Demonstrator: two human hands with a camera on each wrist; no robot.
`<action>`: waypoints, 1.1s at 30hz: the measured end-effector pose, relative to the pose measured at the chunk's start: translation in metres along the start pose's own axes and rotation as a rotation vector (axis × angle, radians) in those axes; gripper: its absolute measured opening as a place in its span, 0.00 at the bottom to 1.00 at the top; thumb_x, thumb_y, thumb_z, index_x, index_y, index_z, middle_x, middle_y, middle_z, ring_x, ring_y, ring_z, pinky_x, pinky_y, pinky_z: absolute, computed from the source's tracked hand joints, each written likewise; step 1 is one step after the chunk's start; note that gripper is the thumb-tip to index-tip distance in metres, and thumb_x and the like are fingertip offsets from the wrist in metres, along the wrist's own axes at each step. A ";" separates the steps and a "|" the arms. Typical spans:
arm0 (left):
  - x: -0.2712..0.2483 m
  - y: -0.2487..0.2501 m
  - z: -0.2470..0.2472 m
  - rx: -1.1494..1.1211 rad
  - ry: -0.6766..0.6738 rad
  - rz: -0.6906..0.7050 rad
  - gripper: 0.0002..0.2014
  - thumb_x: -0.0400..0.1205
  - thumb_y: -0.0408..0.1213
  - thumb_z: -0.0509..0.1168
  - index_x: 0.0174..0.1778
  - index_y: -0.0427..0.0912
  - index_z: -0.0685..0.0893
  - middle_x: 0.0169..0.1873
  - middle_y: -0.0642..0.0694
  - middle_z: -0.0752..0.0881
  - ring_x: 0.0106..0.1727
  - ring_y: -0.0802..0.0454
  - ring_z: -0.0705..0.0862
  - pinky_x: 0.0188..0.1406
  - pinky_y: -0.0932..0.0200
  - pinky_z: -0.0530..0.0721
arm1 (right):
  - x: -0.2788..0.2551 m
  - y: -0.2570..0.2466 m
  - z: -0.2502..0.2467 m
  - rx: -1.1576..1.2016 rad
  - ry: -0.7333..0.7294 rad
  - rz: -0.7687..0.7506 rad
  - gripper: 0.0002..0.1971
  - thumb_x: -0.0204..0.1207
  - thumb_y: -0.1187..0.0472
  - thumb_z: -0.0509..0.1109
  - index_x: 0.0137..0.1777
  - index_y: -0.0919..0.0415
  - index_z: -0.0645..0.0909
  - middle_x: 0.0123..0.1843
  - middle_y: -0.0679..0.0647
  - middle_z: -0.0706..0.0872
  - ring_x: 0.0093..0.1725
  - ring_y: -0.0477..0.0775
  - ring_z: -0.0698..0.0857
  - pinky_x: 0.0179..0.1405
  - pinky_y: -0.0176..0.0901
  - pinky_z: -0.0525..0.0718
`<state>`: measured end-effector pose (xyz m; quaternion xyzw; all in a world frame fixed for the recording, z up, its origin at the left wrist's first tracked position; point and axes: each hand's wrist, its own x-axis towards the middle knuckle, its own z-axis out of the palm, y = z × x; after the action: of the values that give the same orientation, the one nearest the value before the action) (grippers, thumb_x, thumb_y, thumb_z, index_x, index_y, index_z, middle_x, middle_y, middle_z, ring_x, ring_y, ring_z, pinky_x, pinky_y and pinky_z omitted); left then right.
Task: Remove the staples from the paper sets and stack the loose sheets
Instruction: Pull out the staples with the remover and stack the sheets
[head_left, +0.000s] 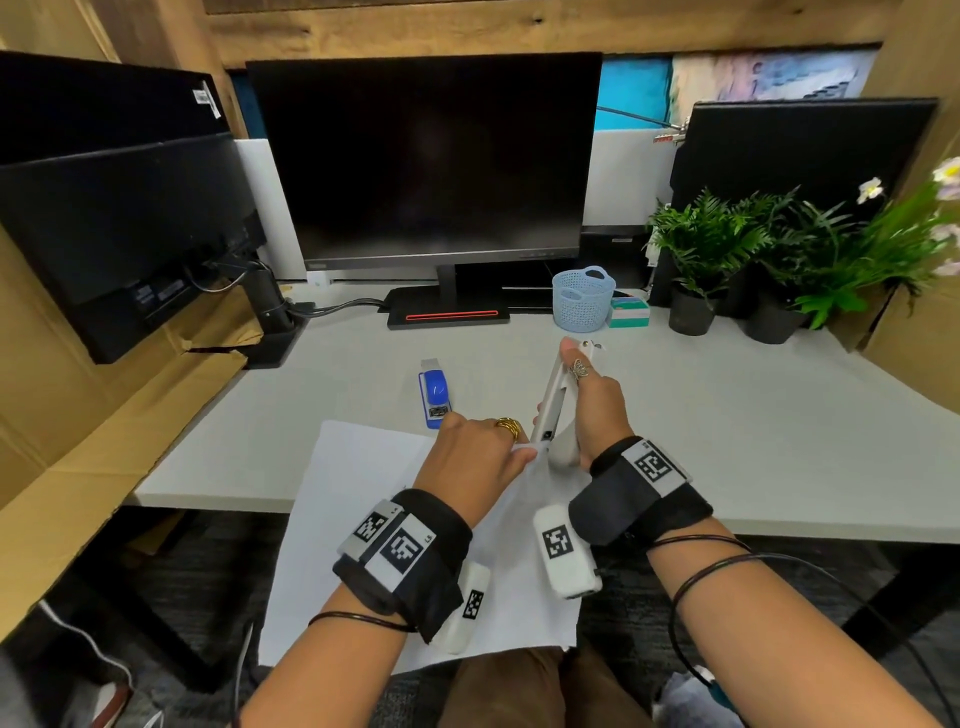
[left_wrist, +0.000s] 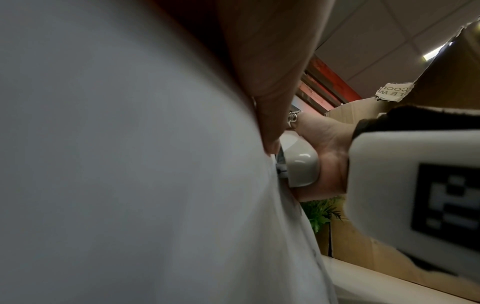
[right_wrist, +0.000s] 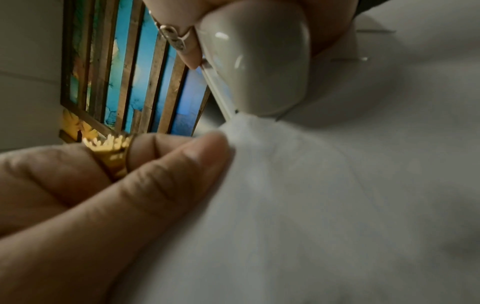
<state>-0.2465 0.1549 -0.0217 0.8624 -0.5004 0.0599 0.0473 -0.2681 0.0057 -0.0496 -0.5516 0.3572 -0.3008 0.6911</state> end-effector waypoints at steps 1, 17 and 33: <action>-0.001 -0.001 0.000 -0.005 0.000 0.002 0.20 0.87 0.51 0.49 0.57 0.46 0.82 0.48 0.48 0.86 0.48 0.50 0.82 0.63 0.56 0.66 | -0.004 -0.001 0.001 -0.001 0.007 -0.002 0.63 0.30 0.14 0.66 0.63 0.57 0.79 0.61 0.63 0.84 0.60 0.69 0.83 0.64 0.69 0.77; -0.012 -0.054 0.002 -0.030 0.041 -0.113 0.20 0.86 0.53 0.50 0.43 0.41 0.78 0.40 0.43 0.84 0.46 0.45 0.82 0.54 0.56 0.71 | -0.030 -0.034 0.066 -0.242 -0.206 -0.008 0.37 0.71 0.32 0.65 0.68 0.64 0.75 0.63 0.60 0.81 0.61 0.60 0.79 0.65 0.53 0.75; -0.010 -0.074 0.016 -0.328 0.110 -0.088 0.17 0.84 0.50 0.57 0.52 0.42 0.87 0.45 0.42 0.88 0.48 0.45 0.84 0.54 0.54 0.75 | 0.015 -0.014 0.063 -0.289 -0.272 0.163 0.69 0.30 0.17 0.69 0.73 0.59 0.72 0.67 0.63 0.80 0.66 0.67 0.79 0.70 0.65 0.73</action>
<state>-0.1867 0.1979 -0.0408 0.8597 -0.4618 0.0225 0.2171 -0.2082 0.0247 -0.0301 -0.6496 0.3435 -0.1126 0.6688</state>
